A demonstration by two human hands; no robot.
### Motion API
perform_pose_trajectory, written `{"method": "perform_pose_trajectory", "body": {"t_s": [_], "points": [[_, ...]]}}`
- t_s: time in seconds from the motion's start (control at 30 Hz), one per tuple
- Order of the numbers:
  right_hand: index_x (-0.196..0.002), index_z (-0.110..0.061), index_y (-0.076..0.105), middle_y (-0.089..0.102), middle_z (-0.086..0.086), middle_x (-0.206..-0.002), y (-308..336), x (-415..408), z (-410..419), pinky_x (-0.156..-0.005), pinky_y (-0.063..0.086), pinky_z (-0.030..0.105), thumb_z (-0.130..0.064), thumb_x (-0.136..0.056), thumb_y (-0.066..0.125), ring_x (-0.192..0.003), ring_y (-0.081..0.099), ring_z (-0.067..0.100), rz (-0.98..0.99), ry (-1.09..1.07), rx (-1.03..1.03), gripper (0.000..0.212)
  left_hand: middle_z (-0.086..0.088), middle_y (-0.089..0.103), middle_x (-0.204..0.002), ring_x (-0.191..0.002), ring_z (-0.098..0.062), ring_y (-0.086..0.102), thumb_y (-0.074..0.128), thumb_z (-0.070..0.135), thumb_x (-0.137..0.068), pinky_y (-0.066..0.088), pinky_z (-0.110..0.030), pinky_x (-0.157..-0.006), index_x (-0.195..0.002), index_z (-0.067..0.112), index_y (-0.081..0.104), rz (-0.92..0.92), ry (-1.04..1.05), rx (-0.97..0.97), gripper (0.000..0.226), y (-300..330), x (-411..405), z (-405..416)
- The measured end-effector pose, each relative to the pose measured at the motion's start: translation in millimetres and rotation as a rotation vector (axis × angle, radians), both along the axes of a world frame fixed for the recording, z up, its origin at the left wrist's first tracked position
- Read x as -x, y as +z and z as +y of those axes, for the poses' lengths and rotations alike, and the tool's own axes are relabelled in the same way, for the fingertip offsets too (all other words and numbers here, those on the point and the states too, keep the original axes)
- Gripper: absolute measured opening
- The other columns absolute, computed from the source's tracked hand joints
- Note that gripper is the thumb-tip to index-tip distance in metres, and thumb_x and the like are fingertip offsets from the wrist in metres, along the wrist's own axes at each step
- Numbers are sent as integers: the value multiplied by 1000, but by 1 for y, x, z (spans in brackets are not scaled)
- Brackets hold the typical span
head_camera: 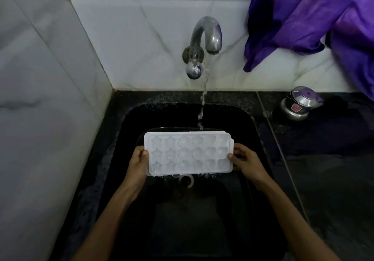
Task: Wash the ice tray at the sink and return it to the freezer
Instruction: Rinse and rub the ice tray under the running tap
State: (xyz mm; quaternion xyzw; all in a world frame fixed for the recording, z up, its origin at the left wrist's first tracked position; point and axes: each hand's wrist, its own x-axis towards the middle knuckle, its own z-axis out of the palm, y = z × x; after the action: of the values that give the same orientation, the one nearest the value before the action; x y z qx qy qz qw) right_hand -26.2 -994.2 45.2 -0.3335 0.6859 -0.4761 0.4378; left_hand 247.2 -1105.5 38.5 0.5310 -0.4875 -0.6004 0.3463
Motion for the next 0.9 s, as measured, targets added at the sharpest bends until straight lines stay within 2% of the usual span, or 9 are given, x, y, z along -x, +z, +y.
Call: {"method": "perform_pose_trajectory", "body": {"t_s": [0.13, 0.3, 0.47, 0.57, 0.63, 0.7, 0.77, 0.83, 0.9], "points": [[-108, -13, 57, 62, 3, -93, -24, -7, 9, -63, 56, 21, -4, -89, 60, -85, 64, 16, 72, 30, -27, 21, -7, 61, -100, -85, -20, 60, 34, 14, -102, 51, -35, -67, -96, 23, 51, -28, 9, -45, 21, -21, -6, 10], [-82, -13, 51, 59, 5, -80, -47, -11, 21, -64, 54, 28, 10, -84, 59, -73, 60, 20, 209, 88, -29, 24, -8, 61, -100, -90, -21, 59, 35, 3, -100, 48, -41, -80, -93, 17, 51, -58, -39, -76, 22, -43, -21, 25], [-67, -14, 47, 52, -1, -66, -57, -15, 31, -67, 47, 31, 19, -76, 58, -65, 52, 5, 329, 92, -11, 36, -4, 61, -87, -94, -22, 51, 36, -6, -96, 41, -31, -77, -81, 12, 47, -45, -23, -116, 27, -57, -31, 39], [-62, -16, 46, 52, -4, -64, -48, -17, 32, -68, 47, 30, 25, -73, 55, -67, 53, 7, 337, 60, 70, 43, -8, 57, -125, -118, -17, 48, 33, -9, -97, 39, -32, -98, -77, 11, 42, 87, -7, -118, 29, -42, -28, 44], [-62, -17, 47, 56, -4, -67, -26, -19, 29, -68, 47, 15, 31, -71, 47, -67, 56, -4, 324, 15, 172, 49, -4, 46, -140, -123, -12, 47, 37, -10, -95, 42, -24, -96, -73, 12, 44, 225, 4, -72, 32, -17, -26, 41], [-62, -25, 51, 60, 5, -75, 3, -20, 25, -72, 46, 9, 32, -70, 44, -74, 59, -10, 308, -44, 305, 59, 3, 50, -137, -121, -8, 51, 46, -10, -89, 49, -22, -90, -65, 18, 55, 395, 22, -19, 38, 16, -26, 36], [-60, -32, 57, 67, -1, -79, 31, -17, 23, -82, 48, 12, 28, -72, 50, -85, 63, -8, 289, -84, 450, 62, 10, 58, -127, -119, -6, 54, 51, -5, -84, 52, -23, -90, -58, 23, 60, 572, 11, 20, 39, 53, -28, 35], [-57, -31, 58, 69, -10, -76, 48, -14, 25, -95, 47, 20, 24, -74, 56, -91, 65, -1, 276, -114, 551, 58, 8, 64, -122, -119, -8, 56, 40, -3, -90, 50, -25, -94, -59, 22, 62, 720, 14, 24, 46, 75, -30, 35], [-55, -30, 58, 67, -10, -70, 46, -14, 27, -101, 44, 26, 25, -73, 58, -83, 66, 5, 295, -165, 583, 58, 4, 70, -113, -113, -9, 61, 36, -2, -91, 53, -25, -90, -64, 19, 67, 782, 67, -21, 47, 79, -27, 40]]}}
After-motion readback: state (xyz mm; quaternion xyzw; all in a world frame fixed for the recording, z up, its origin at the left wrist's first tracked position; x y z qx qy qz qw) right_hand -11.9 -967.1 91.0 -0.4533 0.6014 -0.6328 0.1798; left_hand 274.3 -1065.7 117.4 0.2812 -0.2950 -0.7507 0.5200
